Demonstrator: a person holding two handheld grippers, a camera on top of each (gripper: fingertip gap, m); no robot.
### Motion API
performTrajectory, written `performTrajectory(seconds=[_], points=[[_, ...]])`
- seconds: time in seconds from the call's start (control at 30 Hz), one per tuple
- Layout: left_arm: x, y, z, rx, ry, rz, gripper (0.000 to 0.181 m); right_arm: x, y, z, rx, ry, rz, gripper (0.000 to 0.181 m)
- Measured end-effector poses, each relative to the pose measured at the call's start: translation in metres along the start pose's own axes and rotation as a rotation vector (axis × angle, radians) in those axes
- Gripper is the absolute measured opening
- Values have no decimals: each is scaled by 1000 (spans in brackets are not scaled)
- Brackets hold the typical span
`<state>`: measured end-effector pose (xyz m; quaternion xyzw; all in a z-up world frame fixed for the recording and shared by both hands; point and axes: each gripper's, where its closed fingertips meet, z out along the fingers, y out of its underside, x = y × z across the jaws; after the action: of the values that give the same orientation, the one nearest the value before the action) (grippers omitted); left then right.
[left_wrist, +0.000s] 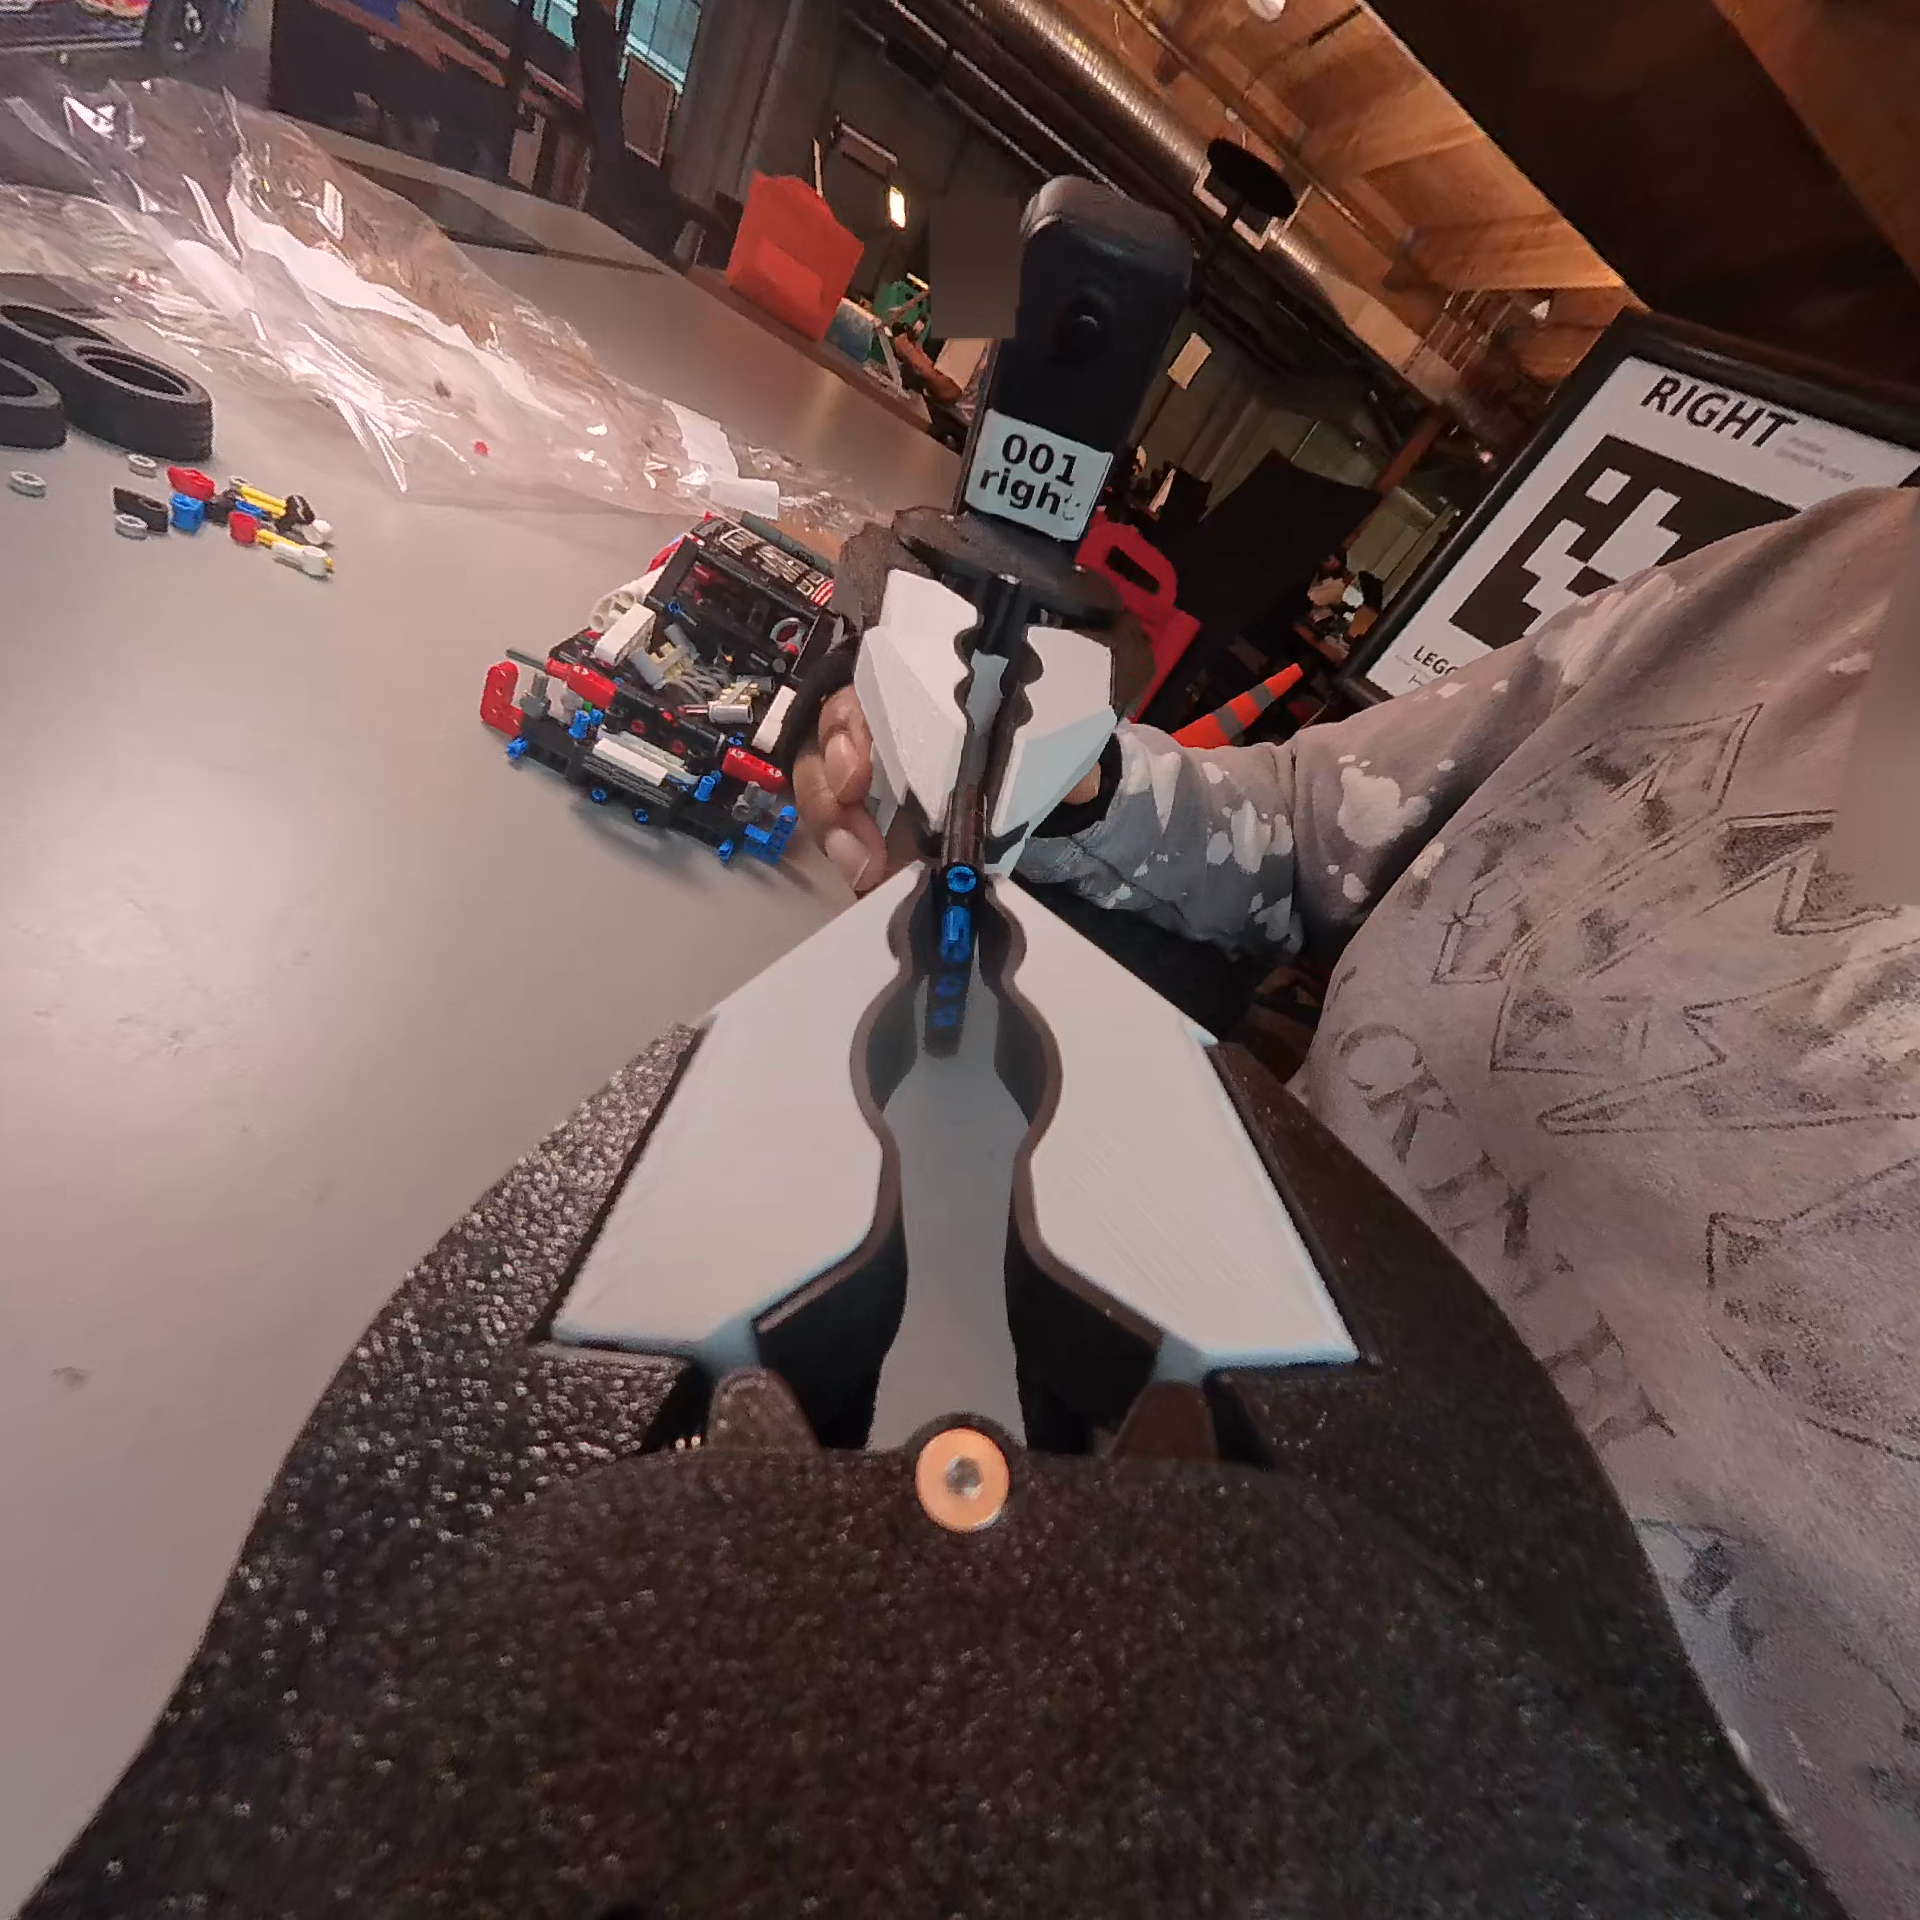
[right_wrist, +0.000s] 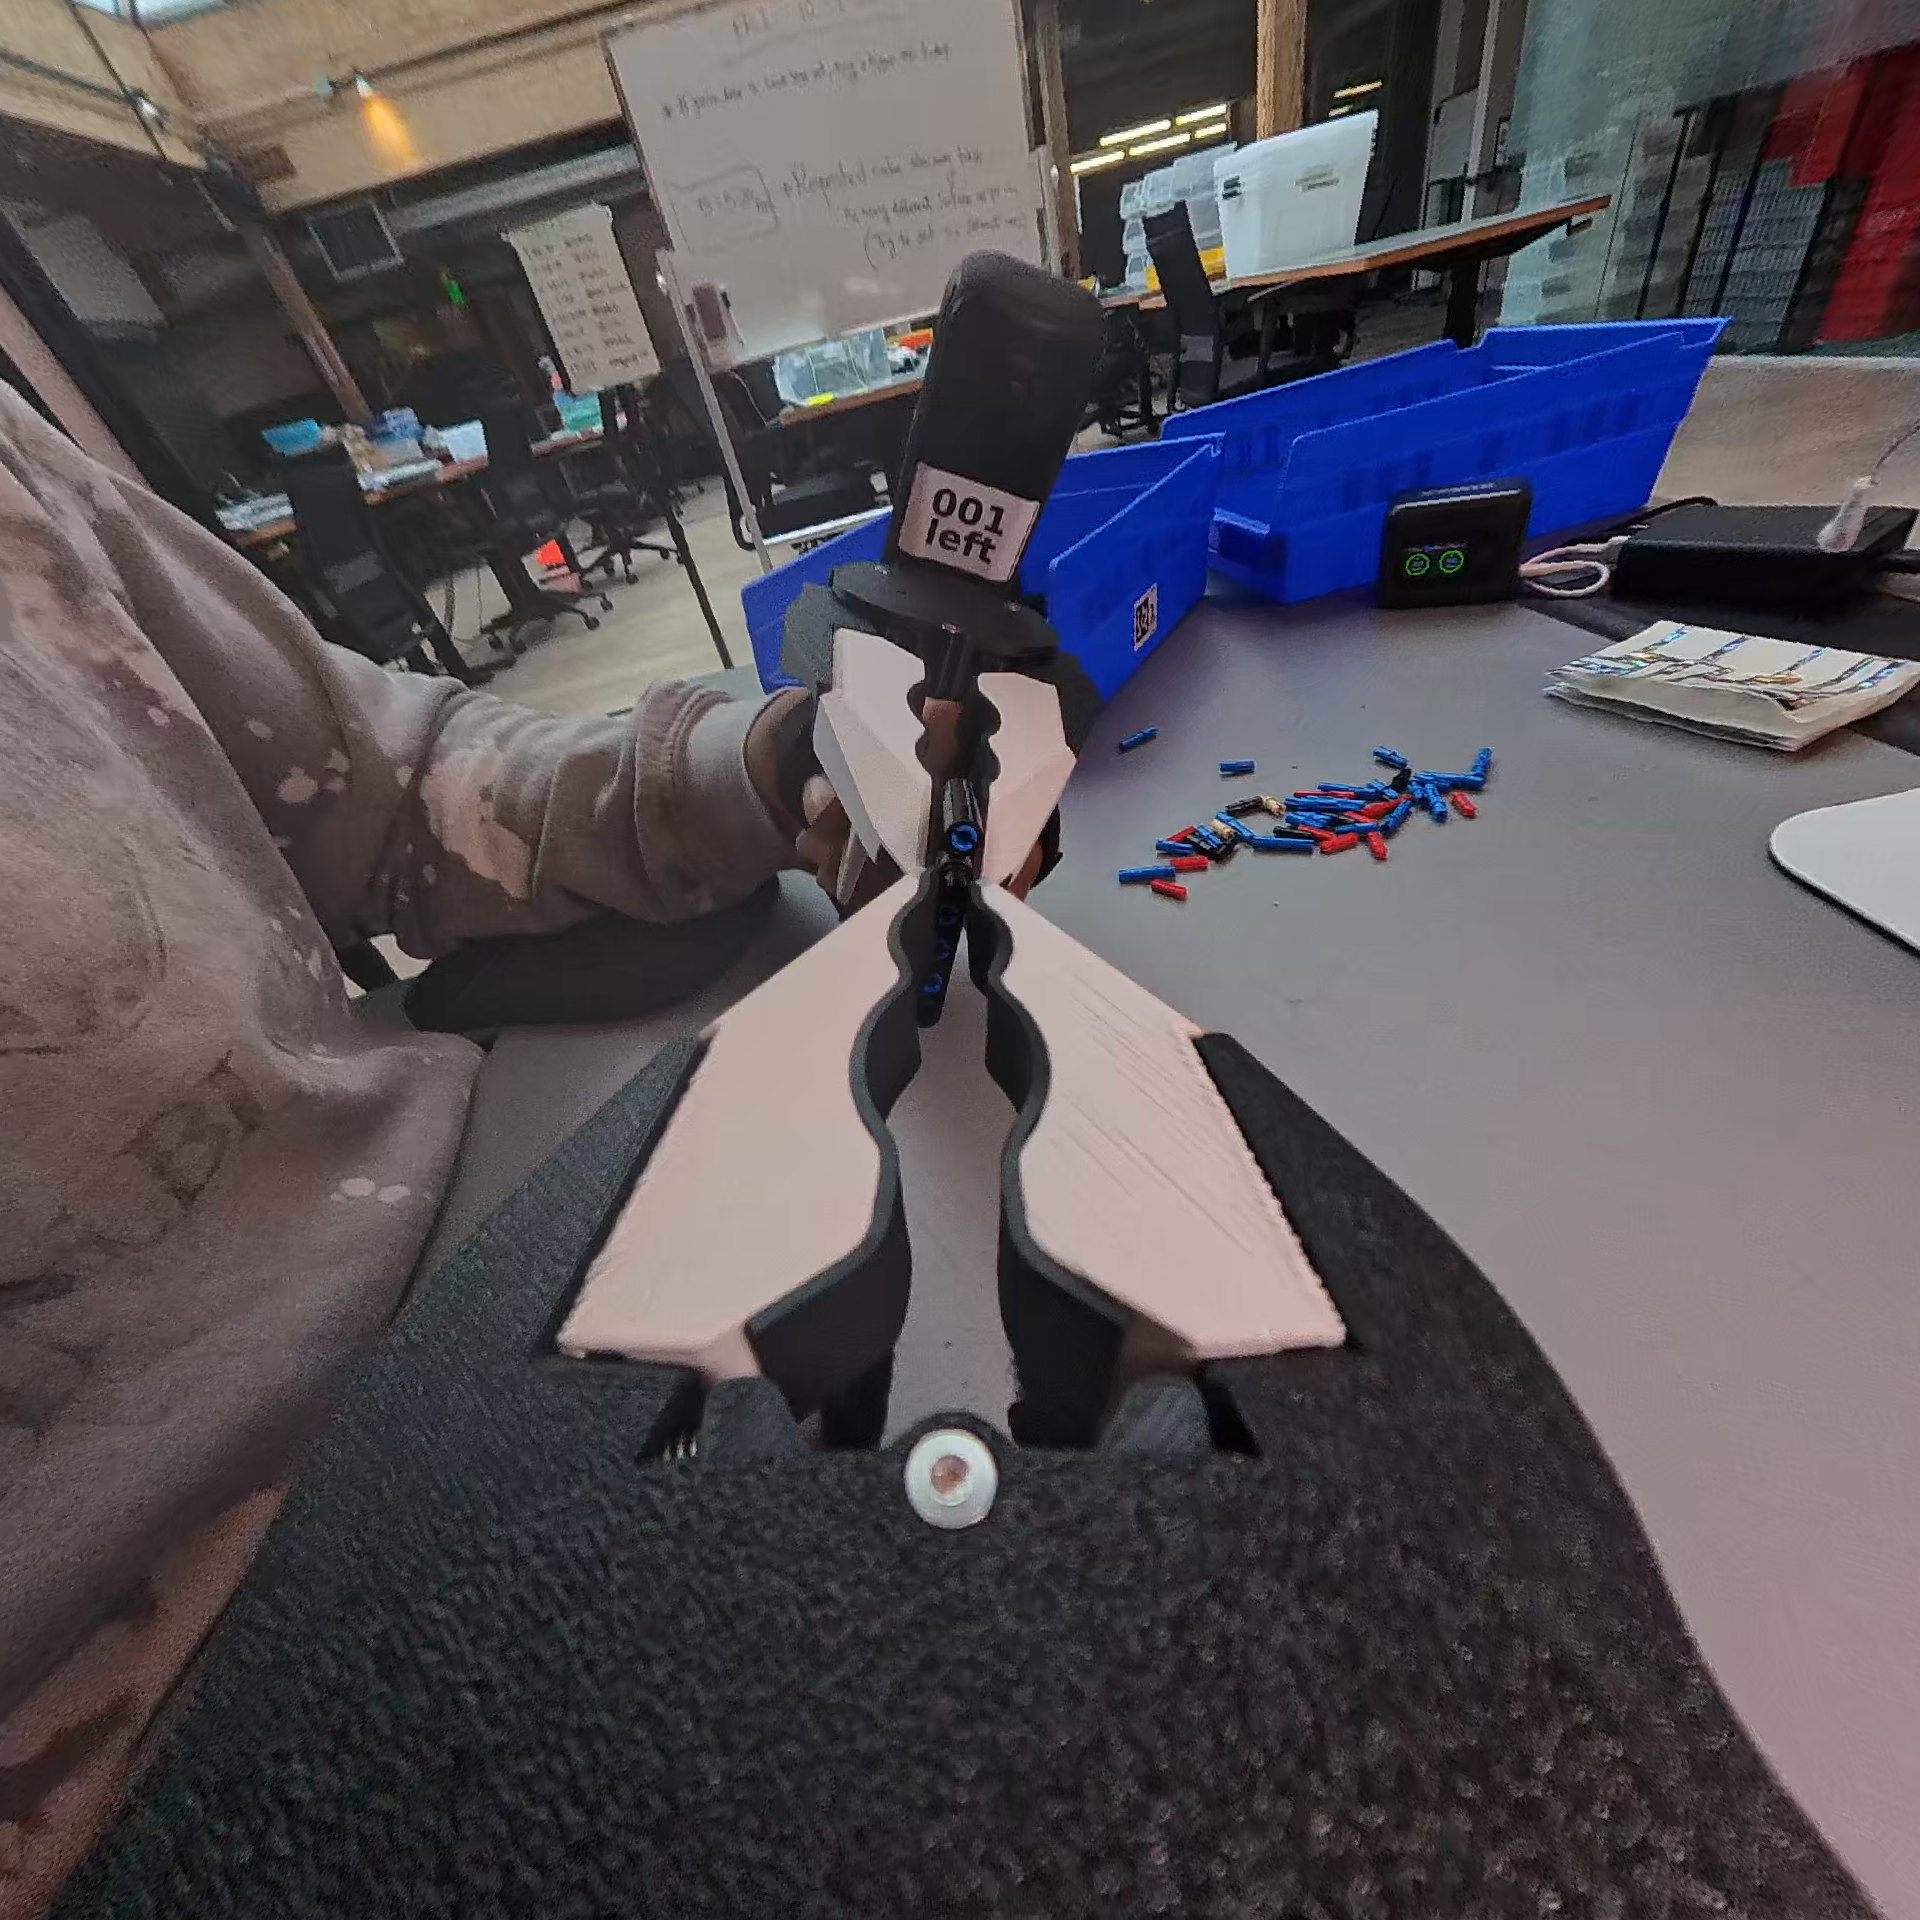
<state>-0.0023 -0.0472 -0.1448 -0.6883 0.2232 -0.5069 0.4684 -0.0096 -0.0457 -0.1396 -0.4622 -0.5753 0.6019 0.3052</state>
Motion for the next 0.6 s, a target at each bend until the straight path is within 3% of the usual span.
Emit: performTrajectory(seconds=[0.2, 0.3, 0.43, 0.6], points=[[4, -21, -6, 89, -39, 60, 4, 1, -17, -5, 85, 4, 20, 1], [-7, -55, -54, 271, -108, 64, 2, 23, -45, -43, 223, 79, 42, 1], [-8, -41, -37, 199, -98, 59, 4, 22, -28, -34, 109, 106, -3, 2], [-31, -19, -29, 131, -140, -47, 4, 18, 20, -15, -182, 117, -96, 3]])
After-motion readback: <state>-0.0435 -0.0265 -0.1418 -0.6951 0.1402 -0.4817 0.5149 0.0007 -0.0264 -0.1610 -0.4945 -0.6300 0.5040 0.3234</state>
